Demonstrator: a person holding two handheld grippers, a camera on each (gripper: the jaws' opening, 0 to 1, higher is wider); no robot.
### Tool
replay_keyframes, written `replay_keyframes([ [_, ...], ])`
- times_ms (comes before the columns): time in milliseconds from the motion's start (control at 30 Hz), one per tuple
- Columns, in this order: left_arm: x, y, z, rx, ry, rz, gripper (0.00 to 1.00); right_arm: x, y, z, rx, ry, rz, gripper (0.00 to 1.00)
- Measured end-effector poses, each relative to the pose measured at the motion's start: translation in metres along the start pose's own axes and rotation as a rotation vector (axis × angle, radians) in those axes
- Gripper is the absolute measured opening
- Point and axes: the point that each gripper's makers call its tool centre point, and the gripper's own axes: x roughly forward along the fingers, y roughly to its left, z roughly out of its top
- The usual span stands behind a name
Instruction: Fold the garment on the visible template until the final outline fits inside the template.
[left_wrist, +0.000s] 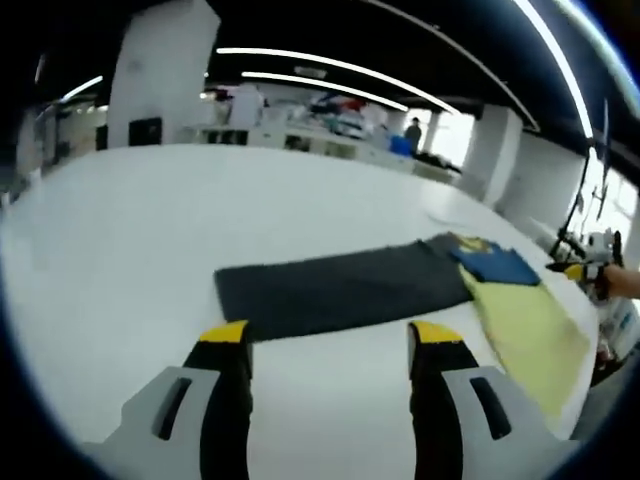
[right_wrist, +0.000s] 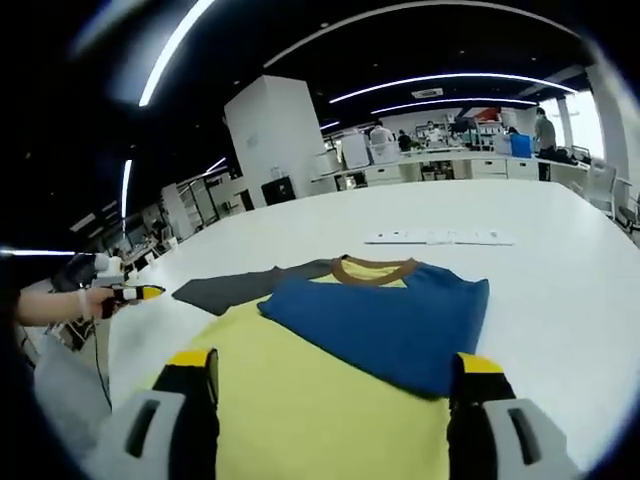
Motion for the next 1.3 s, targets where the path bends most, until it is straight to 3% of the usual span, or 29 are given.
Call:
replay_keyframes([
  [100,0.005,0.011,-0.004,-0.08,0.015,0.039,0.56,0.003,0.002,-0.003,0.001,0.007,0.006,0.96],
  [167,0.01,0.014,-0.005,-0.061,0.015,0.042,0.54,0.004,0.003,-0.002,0.0,0.007,0.009,0.96],
  [200,0.011,0.02,-0.009,-0.065,0.033,0.073,0.53,0.004,0.003,-0.002,0.002,0.004,0.011,0.96],
  [333,0.016,0.031,-0.011,-0.108,0.032,0.105,0.49,0.004,0.004,-0.002,0.004,0.004,0.012,0.96],
  [667,0.024,0.032,-0.011,-0.113,0.035,0.111,0.45,-0.001,-0.001,0.0,0.006,0.001,0.003,0.94],
  [900,0.026,0.043,-0.012,-0.13,0.029,0.144,0.24,-0.003,-0.003,0.0,0.007,0.002,-0.005,0.93],
  [1133,0.026,0.05,-0.012,-0.17,0.019,0.166,0.13,-0.005,-0.005,-0.003,0.01,0.006,-0.011,0.93],
  [1200,0.026,0.051,-0.014,-0.194,0.026,0.171,0.02,-0.005,-0.005,-0.005,0.017,0.007,-0.013,0.93],
  [1300,0.027,0.049,-0.013,-0.204,0.014,0.158,0.01,-0.007,-0.005,-0.007,0.019,0.008,-0.015,0.92],
])
